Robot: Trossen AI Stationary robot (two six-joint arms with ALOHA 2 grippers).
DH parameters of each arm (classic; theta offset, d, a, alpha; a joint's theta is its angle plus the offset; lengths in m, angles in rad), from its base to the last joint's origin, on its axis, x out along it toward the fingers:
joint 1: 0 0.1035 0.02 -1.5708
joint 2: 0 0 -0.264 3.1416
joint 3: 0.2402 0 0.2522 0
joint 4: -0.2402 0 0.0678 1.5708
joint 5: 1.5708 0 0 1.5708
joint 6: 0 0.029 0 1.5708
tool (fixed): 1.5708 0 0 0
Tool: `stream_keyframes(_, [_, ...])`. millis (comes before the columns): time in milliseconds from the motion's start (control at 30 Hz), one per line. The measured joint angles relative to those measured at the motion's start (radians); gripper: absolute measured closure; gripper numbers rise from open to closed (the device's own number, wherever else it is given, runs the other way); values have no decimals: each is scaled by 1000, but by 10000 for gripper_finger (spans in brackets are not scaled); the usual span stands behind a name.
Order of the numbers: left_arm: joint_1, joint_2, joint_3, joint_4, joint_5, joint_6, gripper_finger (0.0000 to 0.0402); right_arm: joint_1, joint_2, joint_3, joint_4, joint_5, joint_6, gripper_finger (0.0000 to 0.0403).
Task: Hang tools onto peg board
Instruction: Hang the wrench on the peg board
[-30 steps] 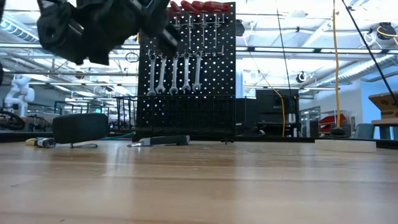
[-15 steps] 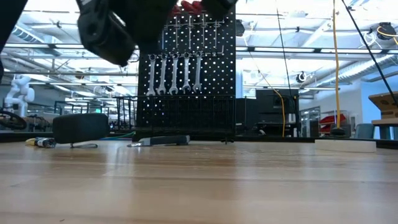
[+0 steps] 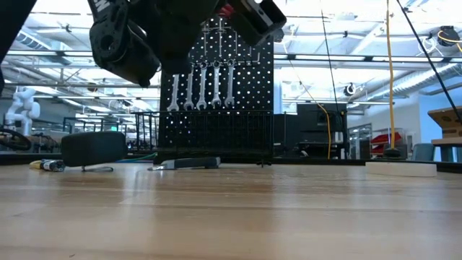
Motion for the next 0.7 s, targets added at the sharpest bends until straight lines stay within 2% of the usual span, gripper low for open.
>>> stream_keyframes(700, [-30,0,0,-7,52,-53,298,-2,0,0,-39,111,-25,390])
